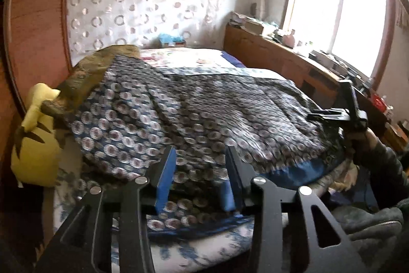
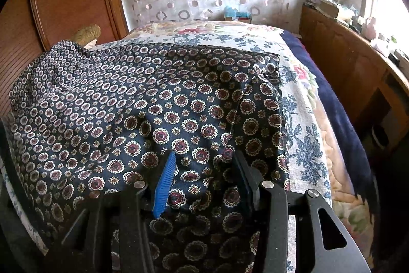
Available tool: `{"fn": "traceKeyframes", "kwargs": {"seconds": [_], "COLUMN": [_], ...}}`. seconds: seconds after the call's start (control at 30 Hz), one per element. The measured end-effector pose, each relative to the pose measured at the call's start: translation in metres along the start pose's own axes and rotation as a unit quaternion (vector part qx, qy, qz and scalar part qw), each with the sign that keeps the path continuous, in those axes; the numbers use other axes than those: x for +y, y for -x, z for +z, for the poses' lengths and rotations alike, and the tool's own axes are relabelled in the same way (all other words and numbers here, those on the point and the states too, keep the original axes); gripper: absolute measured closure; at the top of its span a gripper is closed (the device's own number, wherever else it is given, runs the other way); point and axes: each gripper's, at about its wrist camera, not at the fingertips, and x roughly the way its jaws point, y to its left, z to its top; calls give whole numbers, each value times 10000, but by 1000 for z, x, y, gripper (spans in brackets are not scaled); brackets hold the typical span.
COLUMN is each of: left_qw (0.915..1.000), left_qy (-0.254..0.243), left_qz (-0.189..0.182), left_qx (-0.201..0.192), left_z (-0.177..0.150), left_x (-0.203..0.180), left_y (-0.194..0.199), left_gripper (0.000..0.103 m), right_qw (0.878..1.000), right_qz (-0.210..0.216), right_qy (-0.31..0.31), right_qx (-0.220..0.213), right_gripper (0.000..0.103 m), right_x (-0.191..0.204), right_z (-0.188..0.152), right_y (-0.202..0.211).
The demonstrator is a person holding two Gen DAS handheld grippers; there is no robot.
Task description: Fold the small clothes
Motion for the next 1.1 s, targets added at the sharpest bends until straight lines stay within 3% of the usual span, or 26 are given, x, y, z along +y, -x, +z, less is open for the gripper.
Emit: {"fn": "traceKeyframes", "kwargs": {"seconds": [0.2,0.53,0.87,1.1], "left_qw": [9984,9895,9878,9865], "left_qy": [203,678,921,1075], "left_qz": [523,1275,1213,1208], "left_qx": [-84,-36,338,264], "left_z": [5,10,-3,-2], "left_x": [41,102,118,124], "left_y": [-5,-24,-53,-52], "left_gripper": [30,29,29,30], "right_qw": [10000,10000,10000,10000], "right_qz": [0,3,15,29], "right_qy": [10,10,1,-6], "right_qx": [3,3,4,1], "right_gripper": [55,54,54,54], "right_x": [1,0,3,3], "right_z": [0,-1,0,0], "right_y": [0,-1,-2,-2]}}
